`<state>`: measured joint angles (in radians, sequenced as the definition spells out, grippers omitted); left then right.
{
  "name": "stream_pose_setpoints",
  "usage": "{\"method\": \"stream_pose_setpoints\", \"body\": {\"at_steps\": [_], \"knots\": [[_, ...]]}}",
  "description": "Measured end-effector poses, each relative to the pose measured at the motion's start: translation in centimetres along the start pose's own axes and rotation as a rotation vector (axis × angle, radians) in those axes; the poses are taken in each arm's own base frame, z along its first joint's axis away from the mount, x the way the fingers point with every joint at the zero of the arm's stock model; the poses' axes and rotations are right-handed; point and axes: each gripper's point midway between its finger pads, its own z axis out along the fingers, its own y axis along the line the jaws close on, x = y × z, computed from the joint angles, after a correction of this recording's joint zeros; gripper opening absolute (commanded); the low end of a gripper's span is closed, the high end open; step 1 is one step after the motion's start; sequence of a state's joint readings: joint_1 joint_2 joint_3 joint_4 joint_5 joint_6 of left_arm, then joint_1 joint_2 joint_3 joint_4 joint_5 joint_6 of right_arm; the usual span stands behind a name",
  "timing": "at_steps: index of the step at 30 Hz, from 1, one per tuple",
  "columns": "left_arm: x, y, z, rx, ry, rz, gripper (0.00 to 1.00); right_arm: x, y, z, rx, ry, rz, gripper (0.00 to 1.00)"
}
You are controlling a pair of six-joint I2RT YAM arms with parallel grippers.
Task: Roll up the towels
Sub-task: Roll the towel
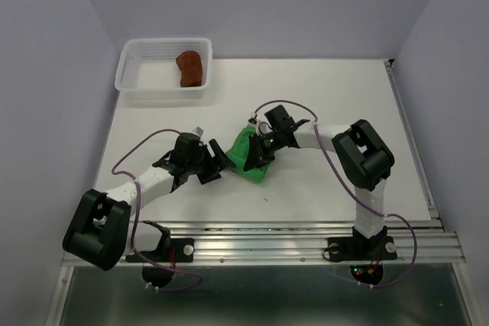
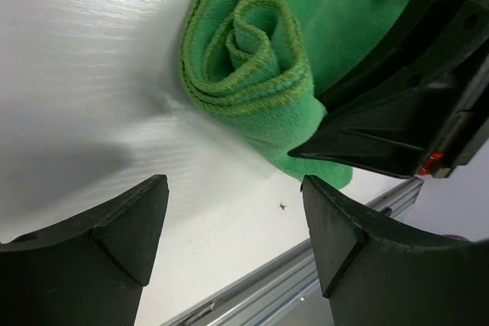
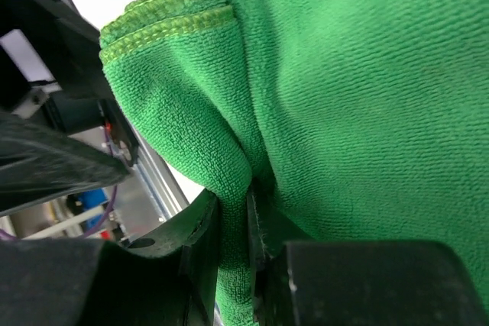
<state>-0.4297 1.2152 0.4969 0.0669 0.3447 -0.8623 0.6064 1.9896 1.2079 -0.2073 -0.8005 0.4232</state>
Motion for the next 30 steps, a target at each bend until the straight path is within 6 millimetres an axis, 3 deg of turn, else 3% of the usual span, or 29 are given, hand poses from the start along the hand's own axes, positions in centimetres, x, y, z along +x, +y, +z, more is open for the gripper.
{"method": "stream_pose_setpoints", "body": {"at_steps": [6, 14, 20, 24, 25, 27, 30], "knots": [[0.0, 1.5, 2.1, -0.045, 0.022, -0.040, 0.77, 0.0, -0.5, -0.1, -0.027, 0.023, 0.080, 0.07], [-1.8, -0.2, 3.5, 0.024, -0.014, -0.071, 0.77, -0.8, -1.2, -0.1, -0.041, 0.030, 0.125, 0.06], [-2.8, -0.8, 4.6, 0.040, -0.028, -0.070, 0.68, -0.8, -1.4, -0.2, -0.043, 0.037, 0.138, 0.06], [-3.1, -0.6, 6.0, 0.026, -0.016, -0.076, 0.57, -0.8, -1.6, -0.3, -0.044, 0.038, 0.143, 0.06], [-3.2, -0.6, 6.2, 0.027, -0.012, -0.077, 0.49, -0.8, -1.6, -0.3, -0.044, 0.039, 0.144, 0.06], [-3.3, -0.6, 6.4, 0.026, -0.014, -0.074, 0.40, -0.8, -1.7, -0.2, -0.043, 0.038, 0.146, 0.17], [-3.7, -0.6, 6.6, 0.013, -0.024, -0.072, 0.18, -1.0, -1.7, -0.4, -0.039, 0.040, 0.137, 0.32]]}}
